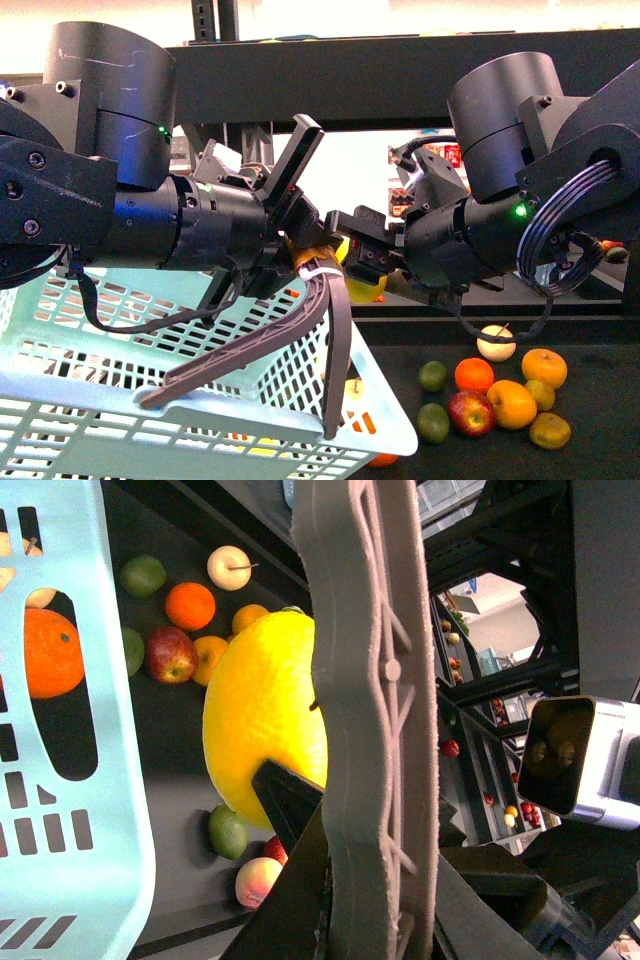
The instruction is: Pick lemon from shelf
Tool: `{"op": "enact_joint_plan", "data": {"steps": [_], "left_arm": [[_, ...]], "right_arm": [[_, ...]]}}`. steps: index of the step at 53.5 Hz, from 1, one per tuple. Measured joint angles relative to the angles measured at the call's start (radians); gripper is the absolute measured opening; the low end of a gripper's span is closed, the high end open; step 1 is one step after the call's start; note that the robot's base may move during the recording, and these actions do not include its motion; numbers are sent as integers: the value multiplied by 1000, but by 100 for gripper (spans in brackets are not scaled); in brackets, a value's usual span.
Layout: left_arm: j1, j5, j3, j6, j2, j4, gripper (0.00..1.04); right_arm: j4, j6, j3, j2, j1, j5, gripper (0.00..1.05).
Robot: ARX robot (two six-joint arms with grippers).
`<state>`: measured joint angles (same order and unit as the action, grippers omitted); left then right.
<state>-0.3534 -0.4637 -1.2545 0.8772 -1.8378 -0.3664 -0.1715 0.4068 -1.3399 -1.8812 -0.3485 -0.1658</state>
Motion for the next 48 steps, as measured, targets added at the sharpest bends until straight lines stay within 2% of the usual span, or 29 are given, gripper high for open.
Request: {"op": "enact_joint_plan", "data": {"steps": [13, 18, 37, 48], "left_arm": [[0, -1, 0, -6, 0, 0, 11], [2, -4, 0, -8, 0, 0, 11], [-2, -12, 0, -8, 0, 0, 11], [-16, -21, -2, -1, 0, 0, 11]], "right_arm": [[-3, -28, 10, 3, 0, 15, 88], [-3, -35, 14, 3, 2, 18, 98], [-22, -68, 50, 43, 29, 47, 97], [-99, -160, 134, 202, 111, 127, 97]]}}
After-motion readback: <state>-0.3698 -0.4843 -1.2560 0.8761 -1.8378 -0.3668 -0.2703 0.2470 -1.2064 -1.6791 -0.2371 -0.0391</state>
